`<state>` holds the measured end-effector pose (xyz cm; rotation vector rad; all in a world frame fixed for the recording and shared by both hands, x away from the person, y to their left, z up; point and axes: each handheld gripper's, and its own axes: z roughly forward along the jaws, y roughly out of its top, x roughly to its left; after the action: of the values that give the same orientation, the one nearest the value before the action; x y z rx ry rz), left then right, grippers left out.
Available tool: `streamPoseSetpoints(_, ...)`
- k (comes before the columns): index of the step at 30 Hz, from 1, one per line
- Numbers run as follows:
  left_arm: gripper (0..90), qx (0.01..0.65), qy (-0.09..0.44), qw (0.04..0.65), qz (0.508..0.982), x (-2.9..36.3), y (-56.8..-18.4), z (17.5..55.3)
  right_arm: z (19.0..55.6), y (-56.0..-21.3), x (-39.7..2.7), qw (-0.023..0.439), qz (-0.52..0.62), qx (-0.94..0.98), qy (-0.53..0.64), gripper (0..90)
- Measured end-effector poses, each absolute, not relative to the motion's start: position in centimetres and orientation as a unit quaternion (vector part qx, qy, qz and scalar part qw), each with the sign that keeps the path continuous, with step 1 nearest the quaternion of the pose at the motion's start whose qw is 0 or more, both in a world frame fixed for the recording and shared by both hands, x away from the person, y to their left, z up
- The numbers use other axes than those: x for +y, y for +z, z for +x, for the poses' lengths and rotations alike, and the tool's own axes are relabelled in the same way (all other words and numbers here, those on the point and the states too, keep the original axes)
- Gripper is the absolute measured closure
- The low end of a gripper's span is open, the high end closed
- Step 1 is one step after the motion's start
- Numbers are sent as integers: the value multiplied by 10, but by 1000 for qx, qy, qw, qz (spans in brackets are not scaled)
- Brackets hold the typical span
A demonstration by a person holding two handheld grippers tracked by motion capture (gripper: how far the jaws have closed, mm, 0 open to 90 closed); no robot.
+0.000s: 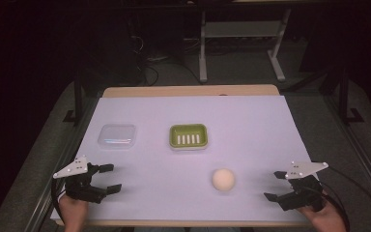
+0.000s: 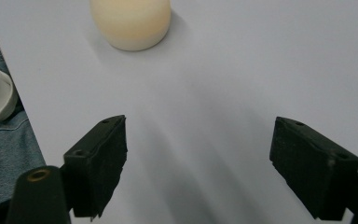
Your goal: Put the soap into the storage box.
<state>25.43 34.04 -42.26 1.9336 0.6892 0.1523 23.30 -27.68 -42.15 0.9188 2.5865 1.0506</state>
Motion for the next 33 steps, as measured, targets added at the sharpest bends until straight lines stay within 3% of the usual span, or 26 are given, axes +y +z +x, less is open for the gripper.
streamPoseSetpoints(33,131,281,65,514,808,338,-422,254,250,-409,-240,81,279,896,335,138)
